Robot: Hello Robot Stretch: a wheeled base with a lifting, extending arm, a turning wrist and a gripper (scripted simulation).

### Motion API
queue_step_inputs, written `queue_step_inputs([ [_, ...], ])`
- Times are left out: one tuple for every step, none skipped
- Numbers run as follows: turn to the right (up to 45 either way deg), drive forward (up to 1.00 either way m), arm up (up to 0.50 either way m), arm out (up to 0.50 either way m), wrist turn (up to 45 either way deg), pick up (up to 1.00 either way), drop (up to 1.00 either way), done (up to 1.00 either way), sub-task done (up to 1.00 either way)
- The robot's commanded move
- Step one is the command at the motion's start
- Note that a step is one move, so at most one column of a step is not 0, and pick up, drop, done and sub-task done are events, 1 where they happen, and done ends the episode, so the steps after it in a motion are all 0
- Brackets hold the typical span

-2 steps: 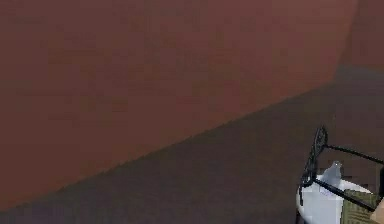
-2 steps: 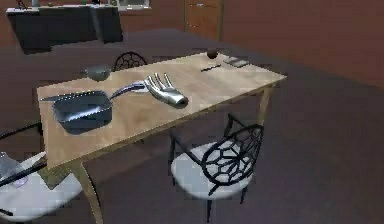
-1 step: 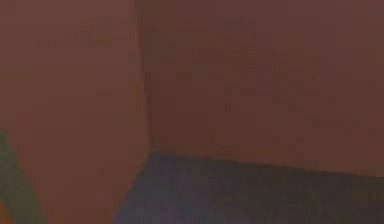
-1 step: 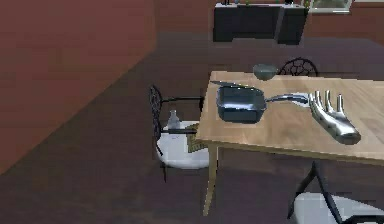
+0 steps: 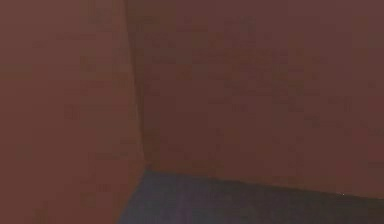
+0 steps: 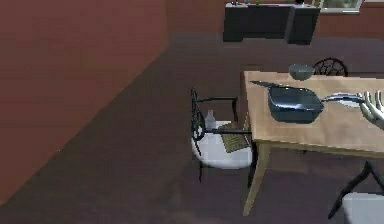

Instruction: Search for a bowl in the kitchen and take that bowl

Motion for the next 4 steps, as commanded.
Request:
queue_step_inputs([
  [45.0,0.0,0.0,0.0,0.0,0.0,0.0,0.0,0.0],
  [30.0,0.0,0.0,0.0,0.0,0.0,0.0,0.0,0.0],
  [0.0,0.7,0.0,0.0,0.0,0.0,0.0,0.0,0.0],
  [-24.0,0.0,0.0,0.0,0.0,0.0,0.0,0.0,0.0],
])
